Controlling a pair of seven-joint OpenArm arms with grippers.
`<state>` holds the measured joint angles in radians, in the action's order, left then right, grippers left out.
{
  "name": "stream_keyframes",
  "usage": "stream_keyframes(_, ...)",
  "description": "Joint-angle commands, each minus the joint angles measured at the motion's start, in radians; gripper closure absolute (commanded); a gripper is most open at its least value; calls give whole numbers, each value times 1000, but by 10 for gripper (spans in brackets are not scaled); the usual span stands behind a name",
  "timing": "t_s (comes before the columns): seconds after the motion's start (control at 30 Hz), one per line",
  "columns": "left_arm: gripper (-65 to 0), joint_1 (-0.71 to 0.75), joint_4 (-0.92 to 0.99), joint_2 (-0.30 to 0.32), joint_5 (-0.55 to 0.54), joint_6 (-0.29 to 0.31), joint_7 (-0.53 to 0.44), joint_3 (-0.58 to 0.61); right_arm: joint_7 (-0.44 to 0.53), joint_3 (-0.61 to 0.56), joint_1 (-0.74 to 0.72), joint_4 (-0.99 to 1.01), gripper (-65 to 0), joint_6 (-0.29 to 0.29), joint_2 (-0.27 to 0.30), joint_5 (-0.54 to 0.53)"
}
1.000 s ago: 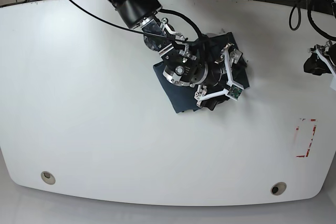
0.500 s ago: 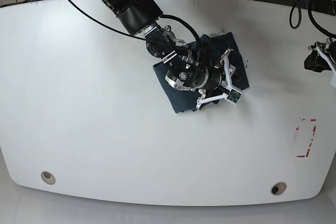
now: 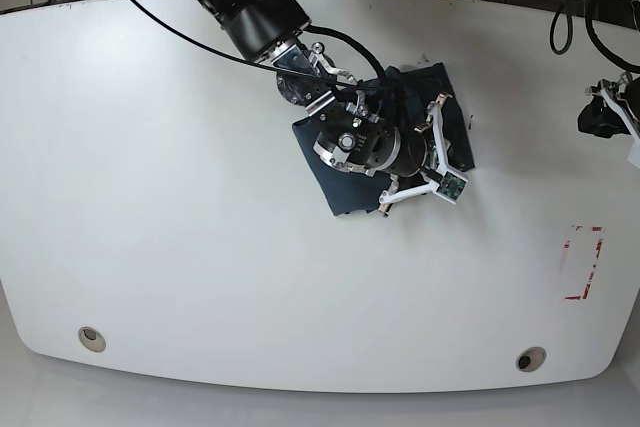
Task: Layout the t-shirt on the table in an organized manner, then fold the t-shirt properly
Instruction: 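Open the right gripper over the folded bundle and release it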
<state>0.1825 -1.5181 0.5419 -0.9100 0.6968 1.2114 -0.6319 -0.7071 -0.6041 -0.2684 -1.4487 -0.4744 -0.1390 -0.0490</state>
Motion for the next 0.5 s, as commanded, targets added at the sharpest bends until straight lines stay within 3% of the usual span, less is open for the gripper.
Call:
stream_keyframes(0.0, -186, -10, -12, 14, -13, 1, -15, 10, 0, 2, -22, -74, -36, 38, -17, -12)
stream_keyframes(0.2, -185, -10, -12, 5, -1, 1, -20, 71, -29, 0, -41, -143, -40, 70, -18, -18)
stream_keyframes(0.33, -187, -15, -12, -36, 44, 1, -20, 85, -29, 0, -41, -146, -54, 75, -18, -18)
stream_keyframes(0.47, -189, -16, -14, -85, 95, 1, -20, 93, -29, -1, -21, -145, -192, 76, -18, -13)
